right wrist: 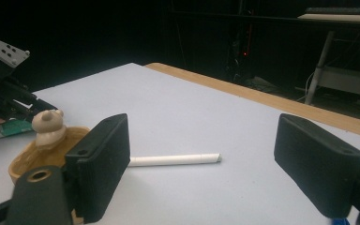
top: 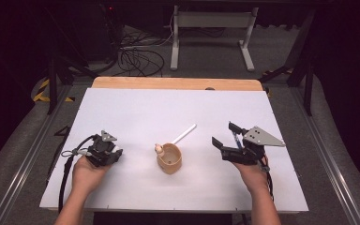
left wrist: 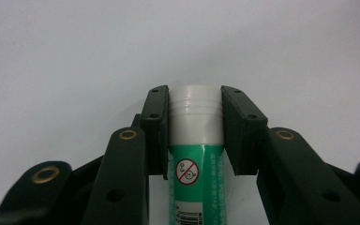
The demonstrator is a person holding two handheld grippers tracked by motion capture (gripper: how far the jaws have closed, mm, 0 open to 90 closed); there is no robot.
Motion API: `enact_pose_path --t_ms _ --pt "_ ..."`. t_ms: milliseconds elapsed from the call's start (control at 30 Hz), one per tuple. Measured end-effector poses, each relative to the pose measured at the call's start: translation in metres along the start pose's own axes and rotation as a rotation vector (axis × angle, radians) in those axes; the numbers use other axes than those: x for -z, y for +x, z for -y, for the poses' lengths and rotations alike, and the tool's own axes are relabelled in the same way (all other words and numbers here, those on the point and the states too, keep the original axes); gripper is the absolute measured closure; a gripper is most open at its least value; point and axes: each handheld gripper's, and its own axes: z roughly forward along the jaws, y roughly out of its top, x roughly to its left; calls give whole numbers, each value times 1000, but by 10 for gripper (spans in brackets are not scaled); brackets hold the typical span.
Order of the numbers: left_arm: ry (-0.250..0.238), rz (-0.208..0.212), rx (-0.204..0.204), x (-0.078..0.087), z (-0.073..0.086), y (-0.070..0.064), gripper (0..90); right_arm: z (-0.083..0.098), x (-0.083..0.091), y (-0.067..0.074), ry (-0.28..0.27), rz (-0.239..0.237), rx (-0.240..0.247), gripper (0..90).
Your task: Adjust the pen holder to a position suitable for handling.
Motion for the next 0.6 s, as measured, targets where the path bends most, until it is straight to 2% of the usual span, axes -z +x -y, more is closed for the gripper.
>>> enact_pose_path --t_ms 167,233,400,600 --pt "-62 20 0 8 -2 -3 649 0 -1 1 -1 -4 1 197" --pt "-86 28 -13 11 -3 -5 649 0 -2 2 0 -9 6 197" --pt "-123 71 -14 19 -6 -9 649 0 -5 5 0 -18 10 197" --pt "-195 102 -23 33 -10 -17 649 0 -9 11 -1 -35 12 199"
